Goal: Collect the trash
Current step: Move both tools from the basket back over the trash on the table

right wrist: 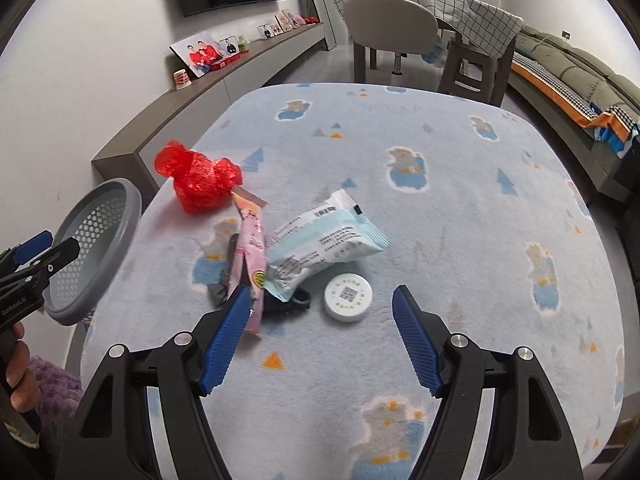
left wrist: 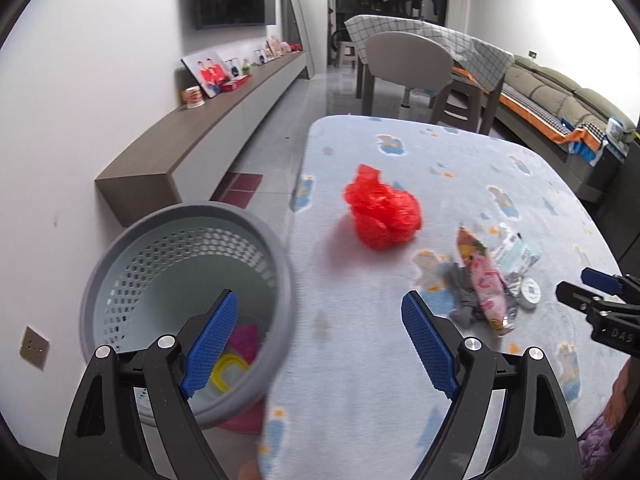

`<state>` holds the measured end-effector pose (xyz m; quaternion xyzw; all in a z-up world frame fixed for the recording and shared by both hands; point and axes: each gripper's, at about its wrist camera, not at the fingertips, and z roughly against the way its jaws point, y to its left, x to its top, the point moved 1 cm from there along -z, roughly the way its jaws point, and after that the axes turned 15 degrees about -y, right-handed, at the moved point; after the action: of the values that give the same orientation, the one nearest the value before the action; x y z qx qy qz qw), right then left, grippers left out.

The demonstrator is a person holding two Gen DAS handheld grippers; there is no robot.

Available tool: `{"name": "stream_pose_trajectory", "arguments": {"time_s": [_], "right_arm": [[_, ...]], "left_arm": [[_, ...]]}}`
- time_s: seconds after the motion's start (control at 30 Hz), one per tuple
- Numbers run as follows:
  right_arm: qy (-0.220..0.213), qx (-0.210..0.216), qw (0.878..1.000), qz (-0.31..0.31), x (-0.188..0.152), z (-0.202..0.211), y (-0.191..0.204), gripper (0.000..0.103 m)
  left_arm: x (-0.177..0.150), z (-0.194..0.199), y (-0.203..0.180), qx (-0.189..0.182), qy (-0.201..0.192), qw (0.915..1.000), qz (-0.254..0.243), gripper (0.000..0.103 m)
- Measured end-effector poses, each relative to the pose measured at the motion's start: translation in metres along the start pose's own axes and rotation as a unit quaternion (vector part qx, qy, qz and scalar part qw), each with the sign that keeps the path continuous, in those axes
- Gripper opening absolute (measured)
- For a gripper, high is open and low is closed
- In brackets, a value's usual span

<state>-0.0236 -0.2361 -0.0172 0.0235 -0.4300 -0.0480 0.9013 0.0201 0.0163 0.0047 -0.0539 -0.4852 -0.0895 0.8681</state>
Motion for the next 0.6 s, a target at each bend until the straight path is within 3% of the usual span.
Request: {"name": "stream_pose_trajectory", "arguments": {"time_s": [0.3, 0.6], "right_arm": [[0.021, -0.009, 1.000, 0.001, -0.012, -0.023, -0.022, 0.070], [0.047, -0.010, 0.999, 0.008, -0.018, -0.054, -0.027, 0.070]], "left_arm": [[-0.010, -0.015, -0.045, -0.016, 0.005, 0.9996, -0.023, 0.082], [-0.019, -0.028, -0.056, -0.019, 0.018, 0.9992, -0.032, 0.082]]}}
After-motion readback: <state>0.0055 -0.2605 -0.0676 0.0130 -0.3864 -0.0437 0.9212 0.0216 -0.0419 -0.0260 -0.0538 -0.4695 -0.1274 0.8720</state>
